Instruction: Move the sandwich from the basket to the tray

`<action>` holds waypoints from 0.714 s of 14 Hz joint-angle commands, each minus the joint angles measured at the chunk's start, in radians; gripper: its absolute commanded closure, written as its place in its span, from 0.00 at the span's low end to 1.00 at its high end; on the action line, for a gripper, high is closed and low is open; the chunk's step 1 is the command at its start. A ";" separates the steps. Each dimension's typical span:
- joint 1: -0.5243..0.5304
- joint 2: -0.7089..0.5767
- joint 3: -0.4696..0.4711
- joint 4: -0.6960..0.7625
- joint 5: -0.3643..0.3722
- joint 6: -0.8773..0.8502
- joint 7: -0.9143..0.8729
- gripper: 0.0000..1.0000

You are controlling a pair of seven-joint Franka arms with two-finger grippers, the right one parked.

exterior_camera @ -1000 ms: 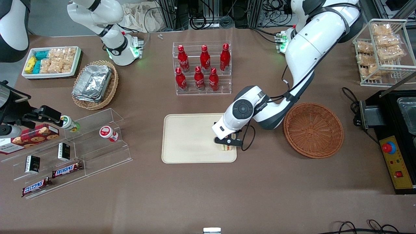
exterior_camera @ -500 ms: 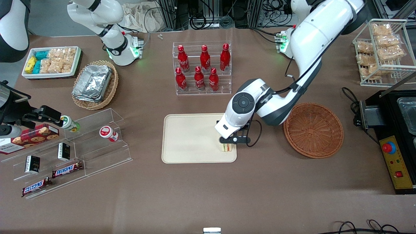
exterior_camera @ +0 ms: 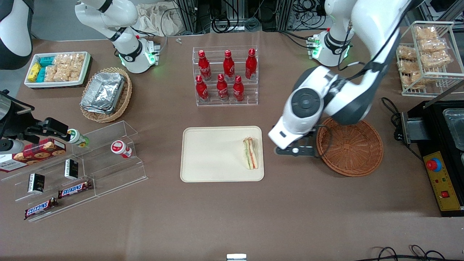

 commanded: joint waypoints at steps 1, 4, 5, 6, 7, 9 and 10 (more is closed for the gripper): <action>0.088 -0.100 0.000 -0.033 -0.032 -0.063 0.144 0.00; 0.176 -0.167 0.003 -0.013 -0.032 -0.110 0.196 0.00; 0.218 -0.178 0.003 -0.012 -0.034 -0.116 0.193 0.00; 0.255 -0.184 0.000 -0.004 -0.035 -0.126 0.193 0.00; 0.269 -0.197 0.001 0.008 -0.056 -0.155 0.193 0.00; 0.281 -0.206 0.006 0.022 -0.069 -0.190 0.180 0.00; 0.287 -0.207 0.008 0.025 -0.066 -0.192 0.180 0.00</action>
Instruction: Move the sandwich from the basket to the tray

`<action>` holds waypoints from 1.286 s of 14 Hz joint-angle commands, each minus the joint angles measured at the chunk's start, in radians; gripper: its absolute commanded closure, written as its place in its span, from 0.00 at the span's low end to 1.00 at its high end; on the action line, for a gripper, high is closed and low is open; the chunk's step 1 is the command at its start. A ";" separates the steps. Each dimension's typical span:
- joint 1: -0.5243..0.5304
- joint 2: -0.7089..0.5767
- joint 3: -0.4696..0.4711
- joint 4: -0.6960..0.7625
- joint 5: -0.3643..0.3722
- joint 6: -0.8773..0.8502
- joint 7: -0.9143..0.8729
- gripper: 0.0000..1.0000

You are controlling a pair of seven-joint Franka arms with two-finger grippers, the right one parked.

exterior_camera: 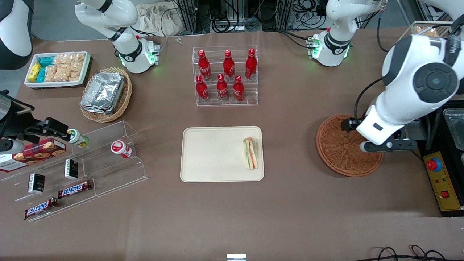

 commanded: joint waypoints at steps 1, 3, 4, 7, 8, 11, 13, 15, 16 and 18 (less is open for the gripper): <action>0.015 -0.018 -0.003 0.011 -0.008 -0.029 -0.003 0.00; 0.021 -0.019 -0.001 0.014 -0.001 -0.029 -0.012 0.00; 0.034 -0.021 -0.001 0.016 -0.002 -0.028 -0.015 0.00; 0.064 -0.027 -0.001 0.014 0.001 -0.015 0.000 0.00; 0.079 -0.031 -0.003 0.014 0.002 -0.014 0.005 0.00; 0.047 -0.045 0.043 0.014 -0.004 -0.008 0.057 0.00; -0.113 -0.058 0.232 0.014 -0.024 0.014 0.065 0.00; -0.241 -0.081 0.398 0.008 -0.080 0.023 0.105 0.00; -0.281 -0.091 0.458 0.006 -0.105 0.025 0.135 0.00; -0.341 -0.094 0.546 0.005 -0.146 0.040 0.161 0.00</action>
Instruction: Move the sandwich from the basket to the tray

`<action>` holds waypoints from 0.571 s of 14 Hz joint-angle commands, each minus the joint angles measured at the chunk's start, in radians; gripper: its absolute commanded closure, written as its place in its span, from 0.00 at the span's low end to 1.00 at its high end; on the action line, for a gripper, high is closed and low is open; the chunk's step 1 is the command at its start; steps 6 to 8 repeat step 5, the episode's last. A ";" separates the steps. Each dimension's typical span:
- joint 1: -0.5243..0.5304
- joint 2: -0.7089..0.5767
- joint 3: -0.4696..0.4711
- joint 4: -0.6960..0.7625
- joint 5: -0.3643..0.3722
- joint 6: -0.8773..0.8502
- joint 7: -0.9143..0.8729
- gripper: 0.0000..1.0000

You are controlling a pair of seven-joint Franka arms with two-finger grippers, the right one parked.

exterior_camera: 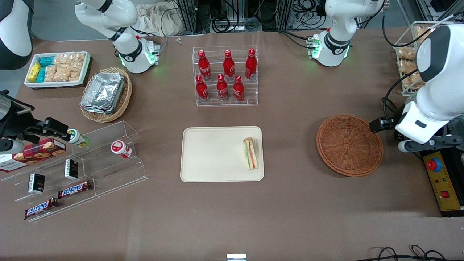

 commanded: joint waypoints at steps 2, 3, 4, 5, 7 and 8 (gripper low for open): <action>-0.083 -0.023 0.134 -0.002 -0.082 0.031 0.057 0.00; -0.082 -0.023 0.136 -0.001 -0.099 0.033 0.077 0.00; -0.082 -0.023 0.134 -0.001 -0.100 0.033 0.083 0.00; -0.082 -0.023 0.134 -0.001 -0.096 0.033 0.083 0.00; -0.082 -0.023 0.134 -0.001 -0.096 0.033 0.083 0.00; -0.082 -0.023 0.134 -0.001 -0.096 0.033 0.083 0.00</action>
